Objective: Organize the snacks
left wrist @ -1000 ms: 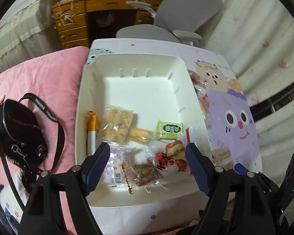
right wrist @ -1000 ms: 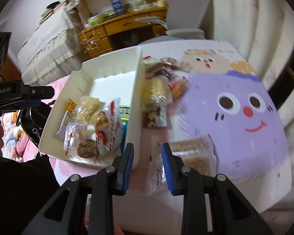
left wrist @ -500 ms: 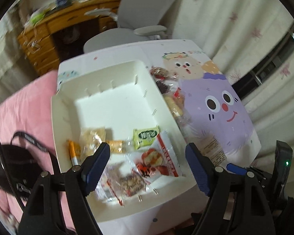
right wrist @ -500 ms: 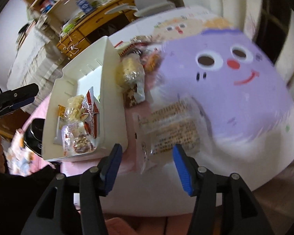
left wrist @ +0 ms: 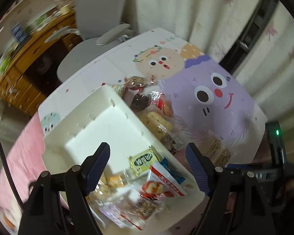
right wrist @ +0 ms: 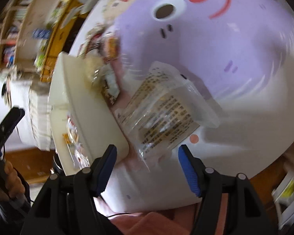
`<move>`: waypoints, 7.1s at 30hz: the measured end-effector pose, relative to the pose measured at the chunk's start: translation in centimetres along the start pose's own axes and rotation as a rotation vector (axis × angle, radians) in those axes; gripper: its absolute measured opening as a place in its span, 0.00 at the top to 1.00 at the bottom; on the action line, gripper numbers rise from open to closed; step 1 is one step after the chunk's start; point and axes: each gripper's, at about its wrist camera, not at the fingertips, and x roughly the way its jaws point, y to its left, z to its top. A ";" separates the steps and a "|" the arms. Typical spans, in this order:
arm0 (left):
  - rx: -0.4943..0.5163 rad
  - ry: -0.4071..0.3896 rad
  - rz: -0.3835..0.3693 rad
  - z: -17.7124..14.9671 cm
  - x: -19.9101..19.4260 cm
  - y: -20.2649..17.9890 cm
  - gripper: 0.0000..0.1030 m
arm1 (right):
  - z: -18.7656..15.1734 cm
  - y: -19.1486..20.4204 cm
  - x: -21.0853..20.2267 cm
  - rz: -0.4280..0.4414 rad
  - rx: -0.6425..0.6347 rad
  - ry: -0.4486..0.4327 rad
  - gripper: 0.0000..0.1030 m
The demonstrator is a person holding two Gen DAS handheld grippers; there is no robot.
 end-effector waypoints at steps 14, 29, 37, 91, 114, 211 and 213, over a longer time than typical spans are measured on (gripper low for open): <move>0.370 0.183 -0.018 5.6 6.3 -4.5 0.16 | 2.9 -1.8 2.2 -0.030 0.581 0.059 0.22; 0.564 0.494 -0.013 6.2 16.6 -6.7 0.15 | 3.5 -2.4 3.9 -0.062 0.790 0.098 0.22; 0.570 0.602 -0.036 6.1 19.8 -7.2 0.15 | 4.4 -2.7 5.0 -0.084 0.781 0.158 0.21; 0.110 0.281 0.033 8.9 6.6 -2.6 0.56 | 2.9 2.7 -2.2 0.037 0.391 -0.132 0.40; -0.359 -0.014 0.013 -5.0 -5.3 9.3 0.78 | -2.1 16.5 -2.1 0.078 -0.144 -0.131 0.39; -1.890 0.057 0.290 -5.1 16.5 -3.7 0.12 | 13.8 9.0 2.8 0.049 -1.965 0.151 0.22; -1.905 0.075 0.292 -5.2 17.0 -3.5 0.12 | 13.7 9.1 3.3 0.052 -1.981 0.166 0.22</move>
